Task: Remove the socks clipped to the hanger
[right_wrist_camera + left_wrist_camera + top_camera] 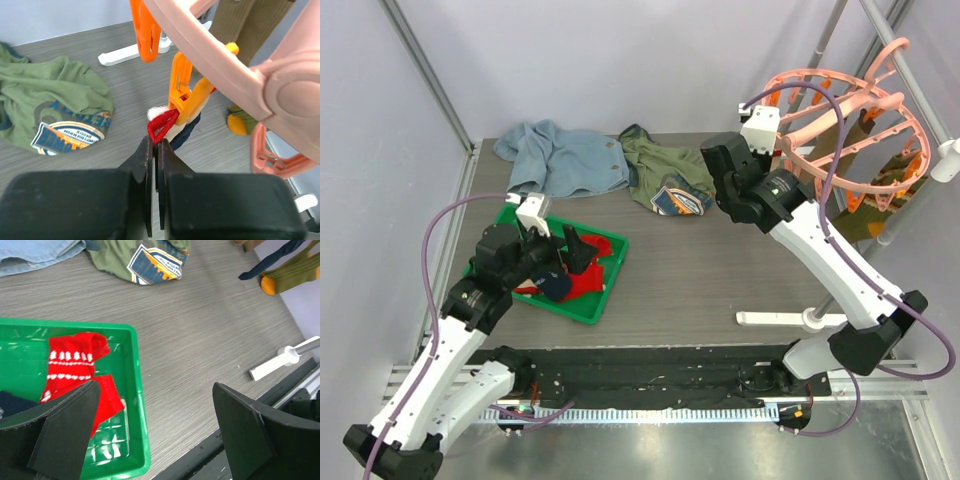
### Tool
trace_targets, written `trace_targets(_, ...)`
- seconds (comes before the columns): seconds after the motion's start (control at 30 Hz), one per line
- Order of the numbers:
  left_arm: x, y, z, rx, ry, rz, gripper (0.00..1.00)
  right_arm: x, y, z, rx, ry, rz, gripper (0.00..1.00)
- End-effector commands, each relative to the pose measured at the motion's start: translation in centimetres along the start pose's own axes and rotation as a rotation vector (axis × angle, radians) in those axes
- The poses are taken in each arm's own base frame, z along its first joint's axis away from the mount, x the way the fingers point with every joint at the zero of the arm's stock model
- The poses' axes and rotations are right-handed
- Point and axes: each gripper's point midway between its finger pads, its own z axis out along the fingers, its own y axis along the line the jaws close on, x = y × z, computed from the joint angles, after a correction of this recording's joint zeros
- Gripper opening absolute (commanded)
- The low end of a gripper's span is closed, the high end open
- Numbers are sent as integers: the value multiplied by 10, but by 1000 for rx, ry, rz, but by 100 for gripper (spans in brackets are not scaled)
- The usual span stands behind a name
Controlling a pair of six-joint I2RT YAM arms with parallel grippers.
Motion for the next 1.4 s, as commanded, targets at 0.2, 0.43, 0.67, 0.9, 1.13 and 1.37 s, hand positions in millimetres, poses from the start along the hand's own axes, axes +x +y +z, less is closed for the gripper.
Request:
trace_targets(0.2, -63, -73, 40, 178, -106, 35, 100, -32, -14, -41, -223, -28, 160, 1)
trace_targets(0.43, -73, -154, 106, 302, -167, 182, 100, -34, -11, -58, -352, -15, 187, 1)
trace_targets(0.67, -64, -234, 169, 496, -188, 251, 100, -37, -18, -64, -377, -28, 193, 1)
trace_targets(0.9, -38, -280, 208, 587, -173, 280, 91, -36, -24, -64, -385, -29, 199, 1)
trace_targets(1.13, -49, -286, 204, 550, -235, 247, 9, -31, -27, -66, -413, -23, 200, 2)
trace_targets(1.37, -40, -285, 192, 440, -298, 272, 0, -43, -48, -78, -398, -43, 238, 53)
